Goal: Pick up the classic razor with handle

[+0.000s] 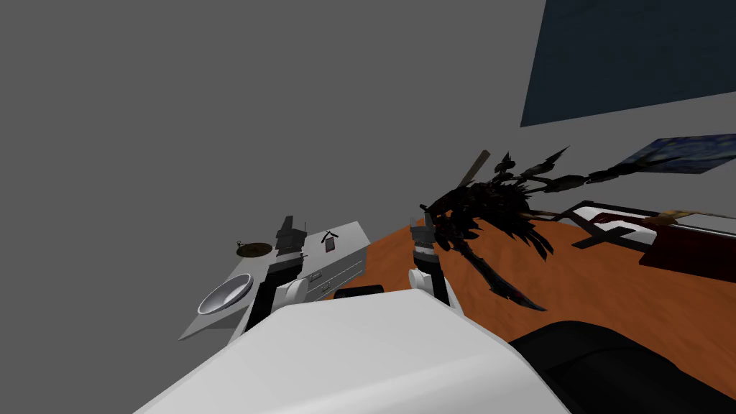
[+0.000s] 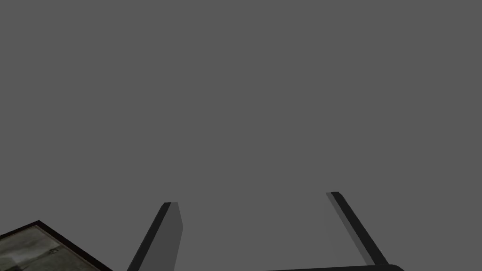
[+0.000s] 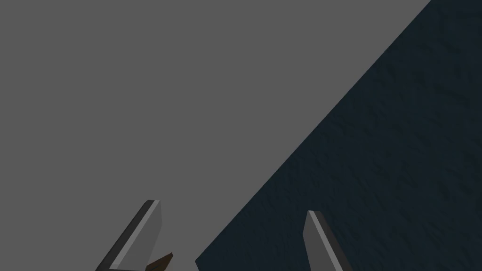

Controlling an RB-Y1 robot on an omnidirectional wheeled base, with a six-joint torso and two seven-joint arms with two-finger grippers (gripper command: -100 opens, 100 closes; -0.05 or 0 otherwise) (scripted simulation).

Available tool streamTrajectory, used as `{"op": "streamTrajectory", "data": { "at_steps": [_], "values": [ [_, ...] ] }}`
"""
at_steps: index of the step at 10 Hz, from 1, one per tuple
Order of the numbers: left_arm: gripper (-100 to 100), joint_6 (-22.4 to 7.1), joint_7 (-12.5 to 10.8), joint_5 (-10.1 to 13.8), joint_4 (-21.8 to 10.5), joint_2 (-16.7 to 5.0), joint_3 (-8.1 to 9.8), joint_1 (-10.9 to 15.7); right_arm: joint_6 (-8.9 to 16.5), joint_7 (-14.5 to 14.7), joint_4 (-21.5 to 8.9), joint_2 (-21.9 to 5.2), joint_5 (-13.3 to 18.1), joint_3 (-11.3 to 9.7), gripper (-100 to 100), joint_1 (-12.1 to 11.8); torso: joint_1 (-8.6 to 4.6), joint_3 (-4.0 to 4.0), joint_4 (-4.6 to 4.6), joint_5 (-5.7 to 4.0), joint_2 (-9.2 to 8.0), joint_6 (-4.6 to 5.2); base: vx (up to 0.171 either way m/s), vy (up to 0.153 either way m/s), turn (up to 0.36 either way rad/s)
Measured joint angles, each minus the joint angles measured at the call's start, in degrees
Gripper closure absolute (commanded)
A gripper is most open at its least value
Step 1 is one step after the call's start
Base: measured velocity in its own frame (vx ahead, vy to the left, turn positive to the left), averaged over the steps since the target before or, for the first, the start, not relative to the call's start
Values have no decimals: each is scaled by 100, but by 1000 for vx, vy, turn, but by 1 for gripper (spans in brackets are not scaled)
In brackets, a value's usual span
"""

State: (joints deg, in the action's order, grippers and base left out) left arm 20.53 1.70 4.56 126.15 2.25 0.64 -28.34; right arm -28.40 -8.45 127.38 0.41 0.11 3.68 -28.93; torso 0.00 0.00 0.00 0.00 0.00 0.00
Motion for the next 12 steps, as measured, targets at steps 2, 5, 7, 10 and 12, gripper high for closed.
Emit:
{"op": "streamTrajectory", "data": {
  "at_steps": [2, 5, 7, 10, 12],
  "values": [
    [-100, -37, -19, 36, -87, -227, 98, 81, 0, 0, 0, 0, 0, 0, 0, 1, -10, 14, -5, -2, -25, 0, -83, -38, 52],
    [-100, -104, -64, 103, -374, -587, 323, 264, 0, 0, 0, 0, 0, 0, 0, 1, -11, 16, -6, -2, -27, 0, -70, -40, 41],
    [-100, -235, -91, 148, -557, -808, 522, 410, 0, 0, 0, 1, 0, -1, 0, 1, -17, 10, -4, -4, -17, 0, -31, -48, 7],
    [-100, -444, -111, 188, -950, -1061, 829, 727, 0, 0, 0, 0, 0, -1, 0, 0, -17, 3, -1, -4, -4, 1, -18, -49, -13],
    [-100, -598, -131, 216, -1269, -1237, 1063, 945, 0, 0, 0, 1, 0, -1, 0, 0, -21, 3, -1, -5, -4, 1, -15, -61, -34]
  ]
}}
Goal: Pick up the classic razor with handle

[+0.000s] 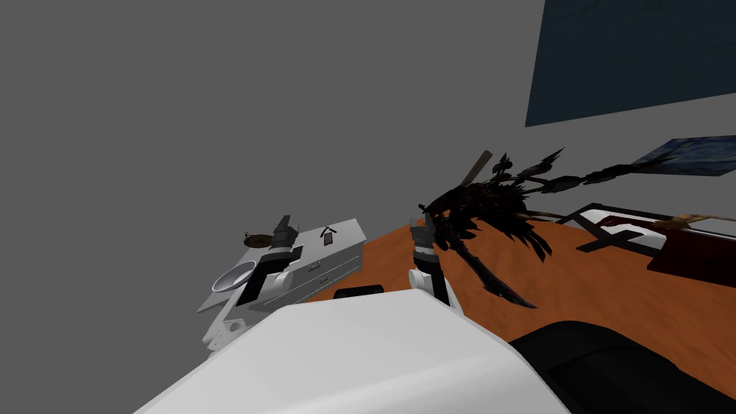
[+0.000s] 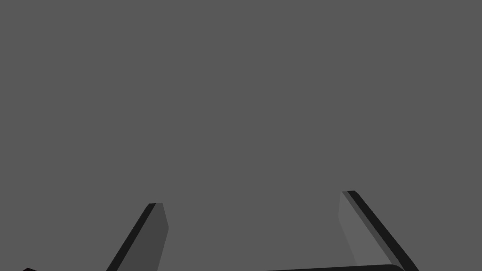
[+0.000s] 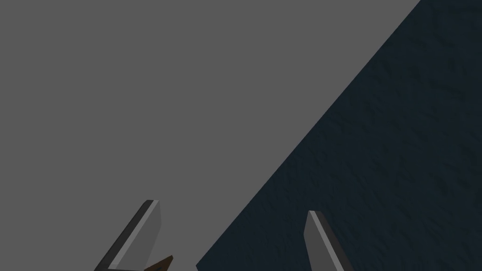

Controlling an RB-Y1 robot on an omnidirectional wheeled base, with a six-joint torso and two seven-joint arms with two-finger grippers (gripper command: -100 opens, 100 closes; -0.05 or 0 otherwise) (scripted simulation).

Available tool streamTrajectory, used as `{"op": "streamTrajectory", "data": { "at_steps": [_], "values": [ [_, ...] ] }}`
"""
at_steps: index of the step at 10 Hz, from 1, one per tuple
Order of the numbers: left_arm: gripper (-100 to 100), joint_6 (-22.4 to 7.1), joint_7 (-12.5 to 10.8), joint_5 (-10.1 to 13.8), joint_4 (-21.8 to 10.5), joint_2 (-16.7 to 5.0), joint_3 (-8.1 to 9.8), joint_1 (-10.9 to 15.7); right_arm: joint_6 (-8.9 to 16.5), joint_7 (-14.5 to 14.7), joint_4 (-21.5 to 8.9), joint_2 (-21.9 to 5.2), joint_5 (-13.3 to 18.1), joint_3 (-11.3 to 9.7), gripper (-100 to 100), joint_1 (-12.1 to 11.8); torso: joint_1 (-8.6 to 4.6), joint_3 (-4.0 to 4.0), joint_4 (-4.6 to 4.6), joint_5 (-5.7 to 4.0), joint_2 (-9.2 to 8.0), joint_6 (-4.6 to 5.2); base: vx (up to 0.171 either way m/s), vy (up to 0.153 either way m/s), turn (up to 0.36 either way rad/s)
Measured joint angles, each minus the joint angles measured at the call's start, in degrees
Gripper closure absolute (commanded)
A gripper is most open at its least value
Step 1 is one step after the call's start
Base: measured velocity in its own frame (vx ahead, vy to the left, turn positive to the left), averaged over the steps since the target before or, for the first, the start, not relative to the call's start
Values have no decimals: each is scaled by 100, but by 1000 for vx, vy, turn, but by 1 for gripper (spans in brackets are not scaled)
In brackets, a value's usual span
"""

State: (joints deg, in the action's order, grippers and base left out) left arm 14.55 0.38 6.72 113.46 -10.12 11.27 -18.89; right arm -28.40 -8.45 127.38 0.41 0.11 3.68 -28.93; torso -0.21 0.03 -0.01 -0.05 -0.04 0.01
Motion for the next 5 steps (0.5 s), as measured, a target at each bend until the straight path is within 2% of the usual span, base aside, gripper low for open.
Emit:
{"op": "streamTrajectory", "data": {
  "at_steps": [5],
  "values": [
    [-100, -446, 27, -4, -637, -245, 446, 425, 0, 0, 0, 0, 0, 0, 0, 0, -1, -3, 1, 0, 5, 0, -7, -57, -32]
  ]
}}
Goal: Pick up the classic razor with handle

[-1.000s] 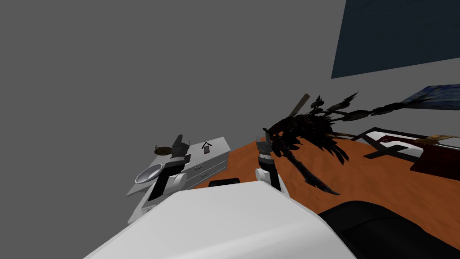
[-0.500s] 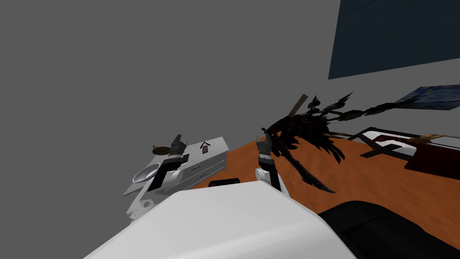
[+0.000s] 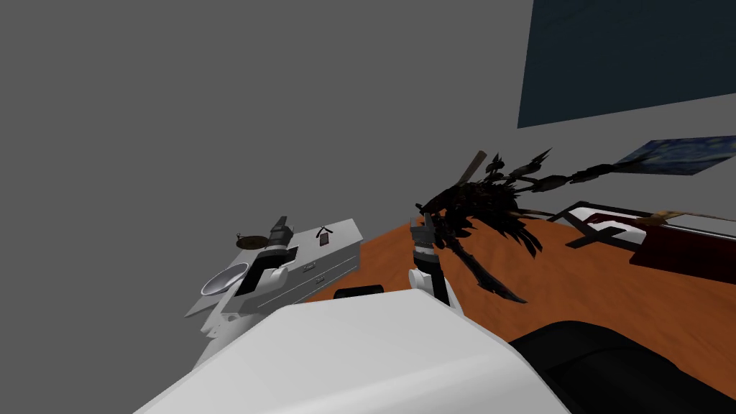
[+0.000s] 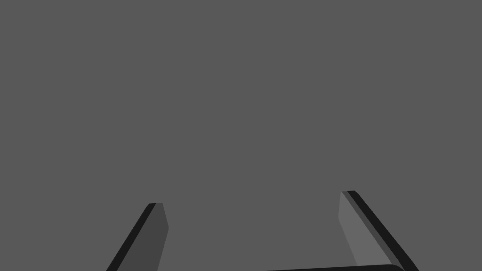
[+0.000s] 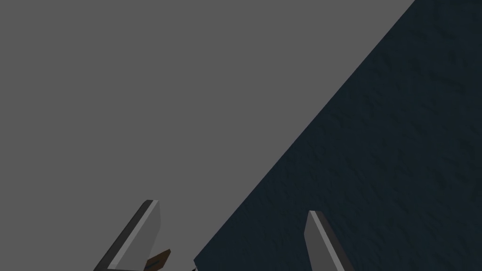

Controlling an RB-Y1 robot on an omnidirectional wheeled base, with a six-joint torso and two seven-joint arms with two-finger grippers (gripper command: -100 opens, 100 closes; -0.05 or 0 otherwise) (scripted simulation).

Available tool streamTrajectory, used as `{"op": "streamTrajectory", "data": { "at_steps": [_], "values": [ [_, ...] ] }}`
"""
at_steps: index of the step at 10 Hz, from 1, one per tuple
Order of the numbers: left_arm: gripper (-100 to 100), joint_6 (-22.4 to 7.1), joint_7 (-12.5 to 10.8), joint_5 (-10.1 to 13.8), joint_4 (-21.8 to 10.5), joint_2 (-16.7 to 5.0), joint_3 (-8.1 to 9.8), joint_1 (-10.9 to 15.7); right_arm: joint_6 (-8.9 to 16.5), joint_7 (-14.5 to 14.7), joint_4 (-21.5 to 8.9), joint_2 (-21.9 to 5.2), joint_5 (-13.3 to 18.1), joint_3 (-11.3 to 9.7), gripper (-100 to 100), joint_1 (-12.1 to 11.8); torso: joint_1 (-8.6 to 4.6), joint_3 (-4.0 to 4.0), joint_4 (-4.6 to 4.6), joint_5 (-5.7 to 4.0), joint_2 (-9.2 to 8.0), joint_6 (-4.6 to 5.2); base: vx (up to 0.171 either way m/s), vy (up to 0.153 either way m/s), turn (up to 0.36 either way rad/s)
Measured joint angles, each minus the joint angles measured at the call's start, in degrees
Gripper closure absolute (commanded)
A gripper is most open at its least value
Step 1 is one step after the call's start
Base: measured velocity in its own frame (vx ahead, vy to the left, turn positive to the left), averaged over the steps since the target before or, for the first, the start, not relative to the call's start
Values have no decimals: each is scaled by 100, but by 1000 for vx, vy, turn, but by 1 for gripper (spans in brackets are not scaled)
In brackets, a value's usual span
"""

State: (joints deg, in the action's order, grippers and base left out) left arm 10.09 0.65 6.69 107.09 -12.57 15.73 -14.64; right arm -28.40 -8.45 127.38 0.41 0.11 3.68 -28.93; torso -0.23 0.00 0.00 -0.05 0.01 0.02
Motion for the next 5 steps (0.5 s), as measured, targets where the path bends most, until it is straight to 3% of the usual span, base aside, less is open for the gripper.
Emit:
{"op": "streamTrajectory", "data": {
  "at_steps": [1, 5],
  "values": [
    [-100, -100, 4, 2, -51, -31, 58, 52, 0, 0, 0, 0, 0, 0, 0, 0, 3, 1, 0, 0, -2, -2, -6, -48, -31],
    [-100, -415, -13, 21, -829, -269, 472, 379, 0, 0, 0, 0, 0, 0, 0, 0, -8, 1, 0, -2, -2, -2, -3, -78, -66]
  ]
}}
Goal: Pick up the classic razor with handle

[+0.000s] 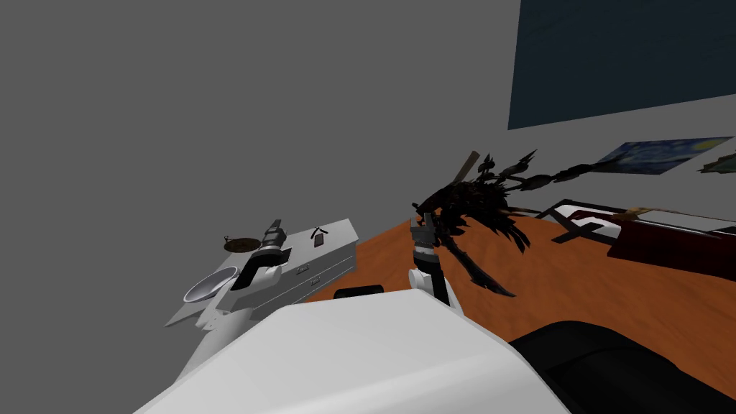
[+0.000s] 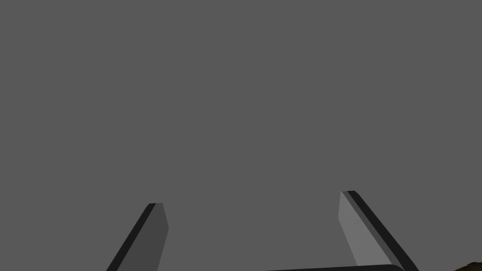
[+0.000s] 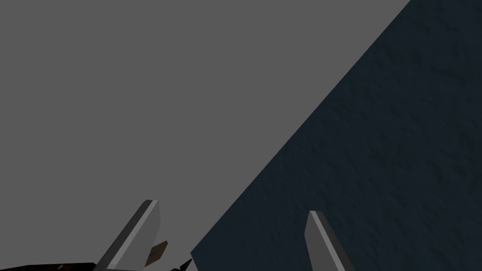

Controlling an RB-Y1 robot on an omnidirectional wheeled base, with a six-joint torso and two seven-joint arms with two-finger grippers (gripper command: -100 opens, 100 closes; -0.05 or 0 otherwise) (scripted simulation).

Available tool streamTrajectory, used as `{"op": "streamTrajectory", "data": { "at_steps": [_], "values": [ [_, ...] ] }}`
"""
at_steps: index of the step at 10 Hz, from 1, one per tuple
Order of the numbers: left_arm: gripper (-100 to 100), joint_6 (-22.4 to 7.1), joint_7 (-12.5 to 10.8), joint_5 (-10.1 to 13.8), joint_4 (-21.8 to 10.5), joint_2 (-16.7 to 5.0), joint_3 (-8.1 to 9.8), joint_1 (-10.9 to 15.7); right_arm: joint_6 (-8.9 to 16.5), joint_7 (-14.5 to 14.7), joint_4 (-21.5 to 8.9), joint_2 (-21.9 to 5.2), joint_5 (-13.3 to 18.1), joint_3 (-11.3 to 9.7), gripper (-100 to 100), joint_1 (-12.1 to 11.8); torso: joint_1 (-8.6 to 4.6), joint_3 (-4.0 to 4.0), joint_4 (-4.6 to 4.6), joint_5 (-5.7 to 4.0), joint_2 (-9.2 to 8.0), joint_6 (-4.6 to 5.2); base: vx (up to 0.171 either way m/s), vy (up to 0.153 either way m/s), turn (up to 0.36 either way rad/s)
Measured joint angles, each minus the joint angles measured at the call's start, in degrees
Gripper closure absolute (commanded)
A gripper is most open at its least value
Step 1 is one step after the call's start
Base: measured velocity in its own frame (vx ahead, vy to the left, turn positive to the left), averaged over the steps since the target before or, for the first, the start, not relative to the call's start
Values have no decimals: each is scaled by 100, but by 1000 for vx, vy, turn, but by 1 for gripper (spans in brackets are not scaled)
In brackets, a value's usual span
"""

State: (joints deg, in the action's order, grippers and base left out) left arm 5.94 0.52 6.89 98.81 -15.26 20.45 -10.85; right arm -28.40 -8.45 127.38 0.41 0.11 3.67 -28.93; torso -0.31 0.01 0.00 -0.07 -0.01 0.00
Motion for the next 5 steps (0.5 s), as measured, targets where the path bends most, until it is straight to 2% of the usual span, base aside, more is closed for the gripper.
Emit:
{"op": "streamTrajectory", "data": {
  "at_steps": [3, 5],
  "values": [
    [-100, -284, 47, -37, -415, -26, 222, 250, 0, 0, 0, -1, 0, 0, 0, 0, 16, -2, 0, 3, 4, 0, 9, -45, -56],
    [-100, -464, 66, -56, -856, -80, 411, 482, 0, 0, 0, 0, 0, 0, 0, -1, 6, -8, 2, 1, 14, 1, 43, -70, -75]
  ]
}}
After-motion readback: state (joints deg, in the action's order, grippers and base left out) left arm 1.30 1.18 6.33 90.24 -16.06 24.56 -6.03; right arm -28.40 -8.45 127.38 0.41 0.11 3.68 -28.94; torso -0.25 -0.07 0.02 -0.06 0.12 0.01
